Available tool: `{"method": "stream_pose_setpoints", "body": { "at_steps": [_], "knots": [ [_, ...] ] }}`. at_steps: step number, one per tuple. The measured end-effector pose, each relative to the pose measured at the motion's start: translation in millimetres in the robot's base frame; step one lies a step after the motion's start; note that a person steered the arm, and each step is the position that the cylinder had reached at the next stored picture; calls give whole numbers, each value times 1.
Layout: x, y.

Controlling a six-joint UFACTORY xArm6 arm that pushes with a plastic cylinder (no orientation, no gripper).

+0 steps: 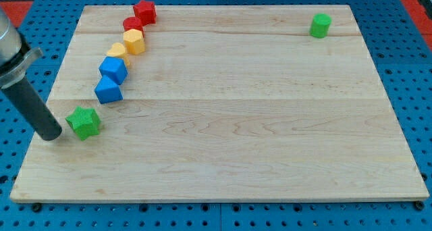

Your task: Move the arm towards the right of the green circle

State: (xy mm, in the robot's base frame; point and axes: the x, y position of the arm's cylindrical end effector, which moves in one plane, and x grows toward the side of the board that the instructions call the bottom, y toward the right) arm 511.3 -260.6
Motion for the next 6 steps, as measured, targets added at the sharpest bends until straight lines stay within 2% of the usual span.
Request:
{"method": "stream_pose_setpoints", "body": {
  "at_steps": [2,3,4,6],
  "knots": [
    [-3,50],
    [15,51],
    [56,135],
    [-66,306]
  ]
}}
